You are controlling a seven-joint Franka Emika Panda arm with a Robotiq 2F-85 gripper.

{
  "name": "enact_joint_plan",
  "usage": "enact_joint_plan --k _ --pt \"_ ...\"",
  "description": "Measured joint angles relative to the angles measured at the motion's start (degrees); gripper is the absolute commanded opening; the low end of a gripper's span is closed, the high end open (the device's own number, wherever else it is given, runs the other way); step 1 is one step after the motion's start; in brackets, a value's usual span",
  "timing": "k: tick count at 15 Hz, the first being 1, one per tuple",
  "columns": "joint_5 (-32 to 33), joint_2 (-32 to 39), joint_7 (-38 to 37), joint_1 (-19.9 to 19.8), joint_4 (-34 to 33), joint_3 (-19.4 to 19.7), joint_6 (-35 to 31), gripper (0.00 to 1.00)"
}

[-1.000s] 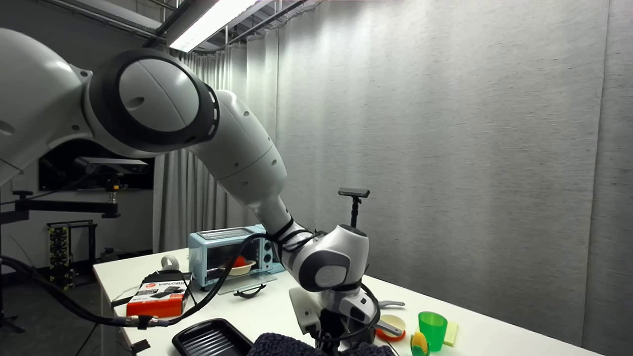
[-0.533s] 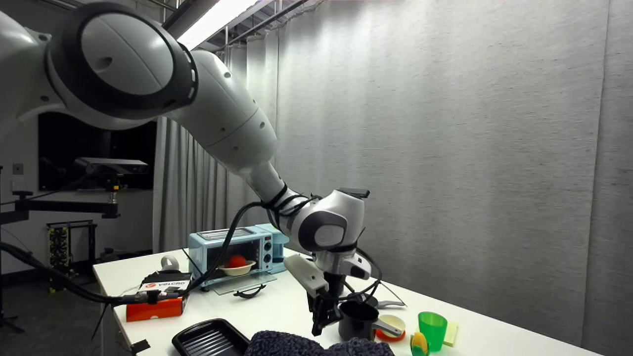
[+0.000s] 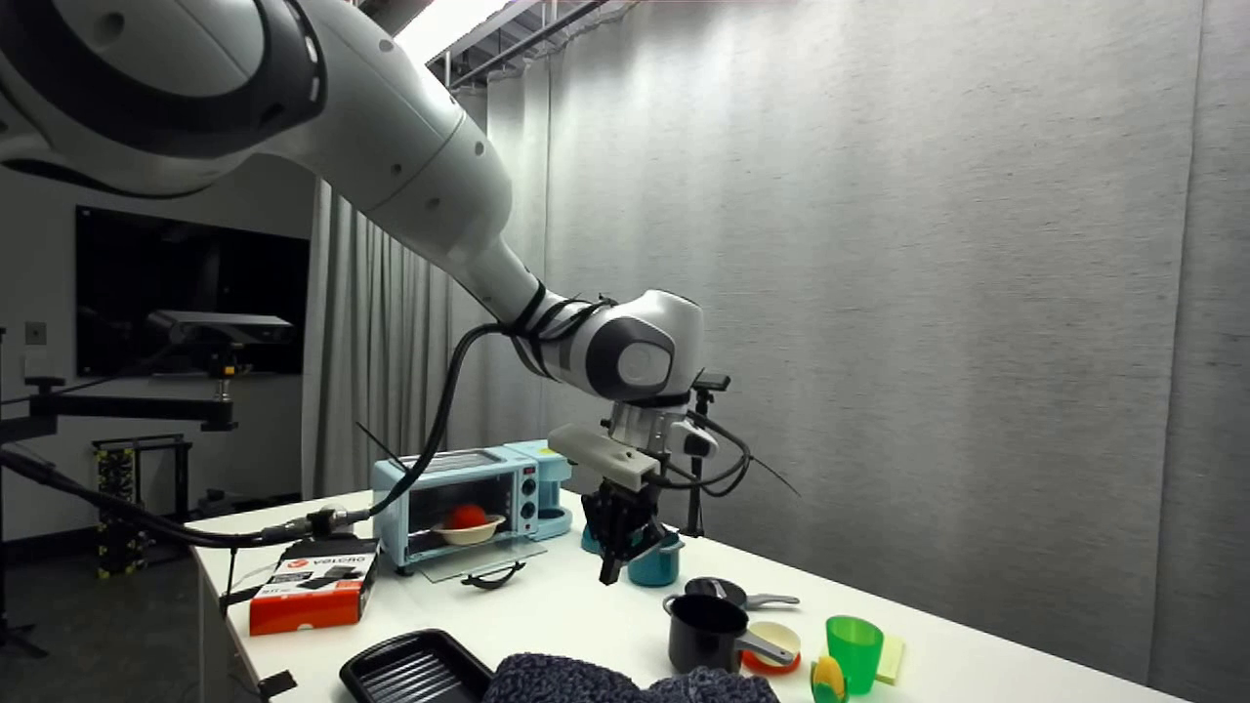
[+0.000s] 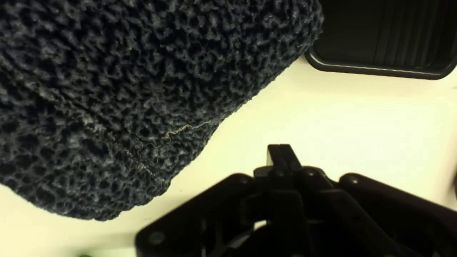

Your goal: Move the blanket to the right

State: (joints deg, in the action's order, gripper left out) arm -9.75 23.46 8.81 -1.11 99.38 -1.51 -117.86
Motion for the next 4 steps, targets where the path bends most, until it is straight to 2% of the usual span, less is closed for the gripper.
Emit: enact_joint_plan --k 3,4 --pt "0.0 -1.5 1.9 0.0 -0.6 -0.4 1.9 0.25" --pt "0.0 -1.6 2.1 0.0 -0.6 -0.5 1.9 0.26"
